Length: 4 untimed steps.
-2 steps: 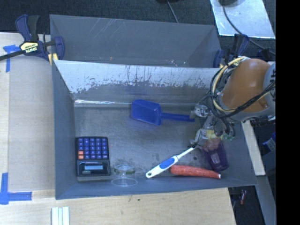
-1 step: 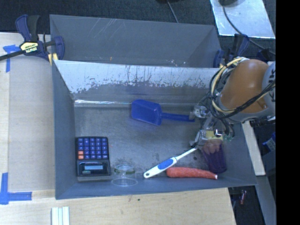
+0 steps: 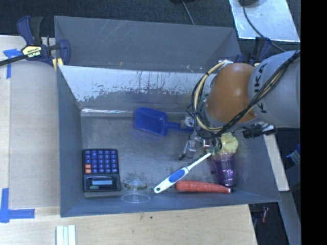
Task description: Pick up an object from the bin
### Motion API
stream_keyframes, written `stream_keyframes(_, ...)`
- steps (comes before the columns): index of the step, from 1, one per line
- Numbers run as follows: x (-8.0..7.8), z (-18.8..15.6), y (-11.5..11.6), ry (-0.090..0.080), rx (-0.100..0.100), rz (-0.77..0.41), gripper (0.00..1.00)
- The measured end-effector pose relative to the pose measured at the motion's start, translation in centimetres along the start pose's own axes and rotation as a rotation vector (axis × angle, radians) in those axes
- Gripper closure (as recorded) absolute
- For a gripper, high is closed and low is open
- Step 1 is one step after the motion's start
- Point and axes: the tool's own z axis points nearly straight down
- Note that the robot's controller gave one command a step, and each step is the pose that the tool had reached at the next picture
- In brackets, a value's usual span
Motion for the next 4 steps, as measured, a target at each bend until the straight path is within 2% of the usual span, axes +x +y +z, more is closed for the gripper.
stream_keyframes(1, -1.0, 0.3, 1.9, 0.000, -0.004, -0.016, 0.00)
stream_keyframes(2, -0.4, 0.3, 3.3, -0.012, -0.004, -0.119, 1.00)
stream_keyframes(3, -0.1, 0.6, 3.3, -0.005, -0.003, -0.120, 0.00)
stream_keyframes(4, -0.3, 0.3, 3.3, -0.011, -0.004, -0.119, 1.00)
